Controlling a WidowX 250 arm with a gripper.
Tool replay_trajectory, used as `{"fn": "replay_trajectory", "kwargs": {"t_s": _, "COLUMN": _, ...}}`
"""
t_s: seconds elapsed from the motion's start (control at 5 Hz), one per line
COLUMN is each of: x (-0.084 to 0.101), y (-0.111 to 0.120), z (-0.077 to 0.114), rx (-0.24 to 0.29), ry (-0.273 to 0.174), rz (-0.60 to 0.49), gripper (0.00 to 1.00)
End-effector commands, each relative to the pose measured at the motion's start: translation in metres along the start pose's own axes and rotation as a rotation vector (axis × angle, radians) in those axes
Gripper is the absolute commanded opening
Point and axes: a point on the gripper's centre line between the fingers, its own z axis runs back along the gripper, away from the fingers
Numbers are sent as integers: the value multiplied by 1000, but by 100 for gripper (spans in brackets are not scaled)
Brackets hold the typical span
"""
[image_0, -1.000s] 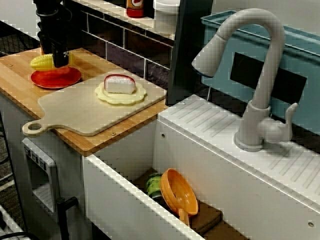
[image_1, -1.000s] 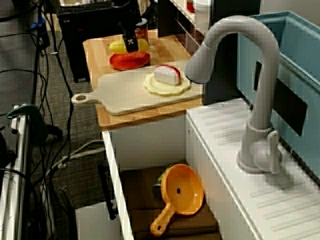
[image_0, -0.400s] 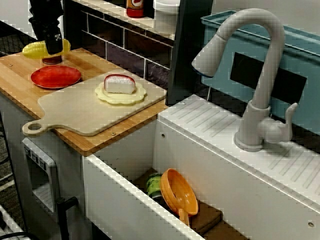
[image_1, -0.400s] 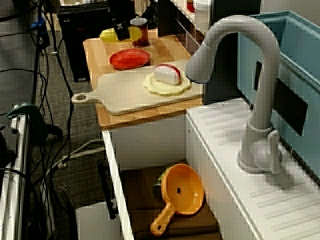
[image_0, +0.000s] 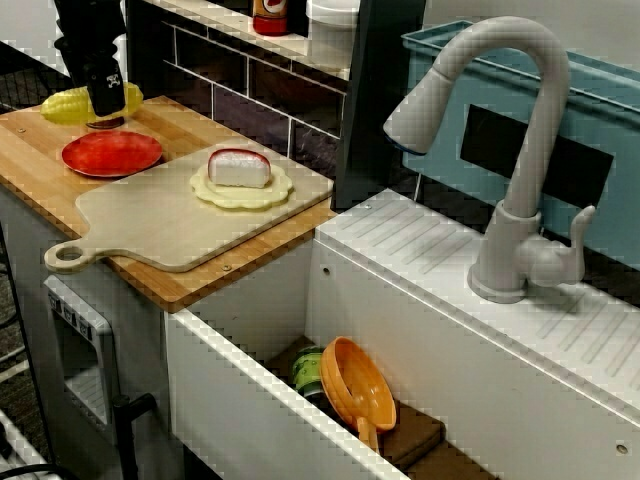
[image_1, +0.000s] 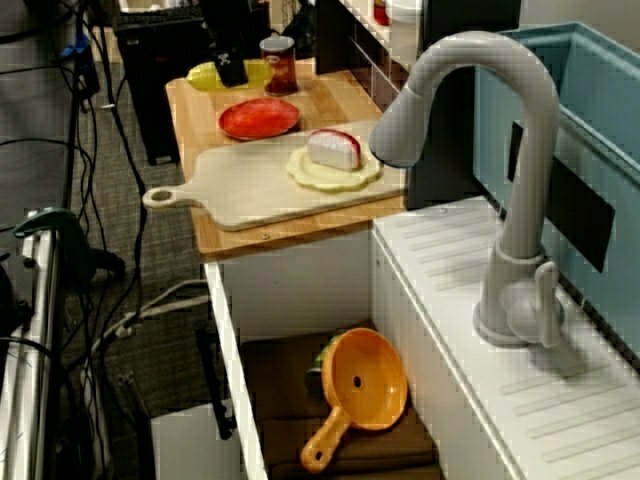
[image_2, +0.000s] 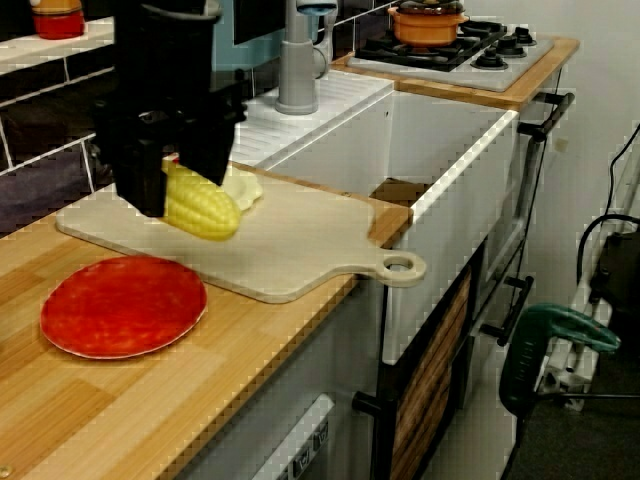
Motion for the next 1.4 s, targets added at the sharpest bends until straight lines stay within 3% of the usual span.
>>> {"fn": "replay_trajectory", "kwargs": {"t_s": 0.0, "x": -1, "y": -25, "z": 27, "rx": 55, "ry": -73, "rz": -12, "gripper": 0}}
{"fn": "replay_trajectory", "kwargs": {"t_s": 0.6, "x": -24, "y": -66, "z": 17, "rx": 16, "ry": -44, "rz": -39, "gripper": 0}}
{"fn": "replay_trajectory", "kwargs": {"t_s": 1.2, "x": -8, "y": -81, "z": 2, "rx": -6, "ry": -18, "rz": -28, "gripper": 0}}
